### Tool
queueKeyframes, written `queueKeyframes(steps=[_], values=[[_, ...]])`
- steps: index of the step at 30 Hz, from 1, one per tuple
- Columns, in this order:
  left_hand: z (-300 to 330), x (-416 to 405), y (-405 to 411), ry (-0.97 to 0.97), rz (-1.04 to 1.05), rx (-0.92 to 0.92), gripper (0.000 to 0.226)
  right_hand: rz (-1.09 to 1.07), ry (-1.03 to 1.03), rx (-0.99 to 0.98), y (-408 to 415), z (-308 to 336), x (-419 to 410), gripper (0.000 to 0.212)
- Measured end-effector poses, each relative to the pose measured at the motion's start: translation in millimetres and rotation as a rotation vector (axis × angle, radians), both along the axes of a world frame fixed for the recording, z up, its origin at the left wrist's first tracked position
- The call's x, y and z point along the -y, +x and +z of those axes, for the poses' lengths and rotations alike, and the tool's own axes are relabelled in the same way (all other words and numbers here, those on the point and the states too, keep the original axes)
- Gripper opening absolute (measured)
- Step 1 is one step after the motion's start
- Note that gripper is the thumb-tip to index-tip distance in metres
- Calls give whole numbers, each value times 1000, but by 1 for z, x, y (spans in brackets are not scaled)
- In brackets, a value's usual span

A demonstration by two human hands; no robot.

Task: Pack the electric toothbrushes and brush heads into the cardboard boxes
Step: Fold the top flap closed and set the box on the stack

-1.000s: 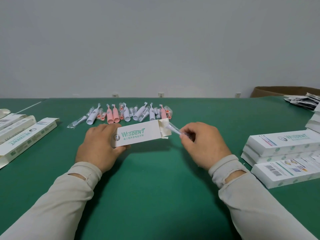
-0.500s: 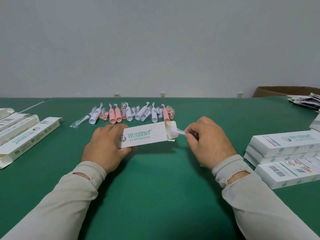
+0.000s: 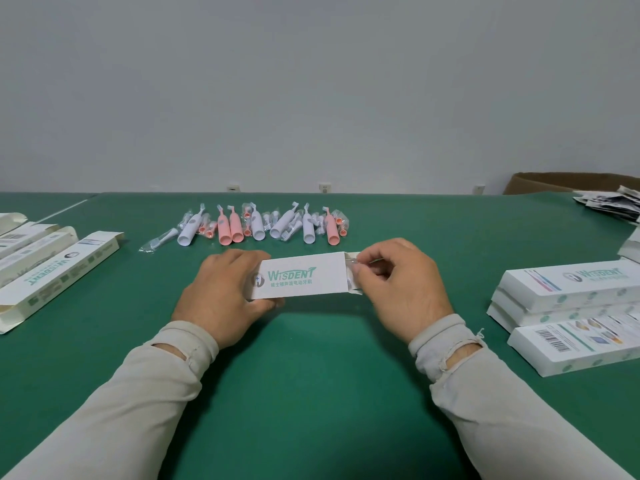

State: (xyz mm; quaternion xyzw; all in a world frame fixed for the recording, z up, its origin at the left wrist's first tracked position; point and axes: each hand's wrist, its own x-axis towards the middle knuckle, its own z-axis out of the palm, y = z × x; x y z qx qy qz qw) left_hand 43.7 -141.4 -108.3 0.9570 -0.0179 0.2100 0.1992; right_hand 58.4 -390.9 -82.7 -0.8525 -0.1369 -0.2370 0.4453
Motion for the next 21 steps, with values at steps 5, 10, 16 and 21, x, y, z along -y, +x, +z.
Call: queueKeyframes(steps=[5, 10, 16, 21], values=[[0, 1, -2, 1, 29, 17, 55, -2, 265, -104, 2, -4, -6, 17], [0, 3, -1, -19, 24, 10, 54, 252, 215, -288, -3, -9, -16, 9], [-3, -3, 1, -82, 10, 1, 56, 255, 364, -288, 1, -1, -4, 11], [-1, -5, 2, -64, 52, -4, 57, -274, 19, -142, 15, 8, 36, 10]])
